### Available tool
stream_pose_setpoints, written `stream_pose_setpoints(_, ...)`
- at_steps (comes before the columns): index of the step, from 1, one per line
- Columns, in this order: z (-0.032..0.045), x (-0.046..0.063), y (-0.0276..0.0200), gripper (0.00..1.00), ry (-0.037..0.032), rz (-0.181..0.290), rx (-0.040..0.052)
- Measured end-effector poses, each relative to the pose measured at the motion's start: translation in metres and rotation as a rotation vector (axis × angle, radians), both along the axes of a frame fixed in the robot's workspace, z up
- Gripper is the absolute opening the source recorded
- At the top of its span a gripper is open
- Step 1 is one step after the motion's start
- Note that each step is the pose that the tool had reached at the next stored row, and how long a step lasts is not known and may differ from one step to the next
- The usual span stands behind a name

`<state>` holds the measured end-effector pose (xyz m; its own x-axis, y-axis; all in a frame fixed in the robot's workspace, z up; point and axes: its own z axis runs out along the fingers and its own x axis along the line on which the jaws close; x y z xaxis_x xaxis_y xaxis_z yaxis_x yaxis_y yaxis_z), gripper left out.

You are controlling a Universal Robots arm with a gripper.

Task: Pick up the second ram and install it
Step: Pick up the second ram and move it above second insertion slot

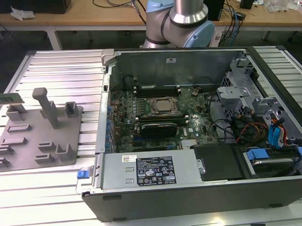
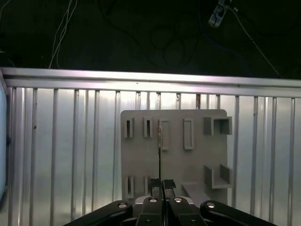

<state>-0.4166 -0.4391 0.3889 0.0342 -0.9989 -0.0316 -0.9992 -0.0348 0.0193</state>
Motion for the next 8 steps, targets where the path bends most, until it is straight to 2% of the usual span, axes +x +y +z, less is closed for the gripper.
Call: stream_pose_setpoints(8, 0.0164, 0.000, 0.0000, 0.09, -0.0001, 0.000, 0.0036)
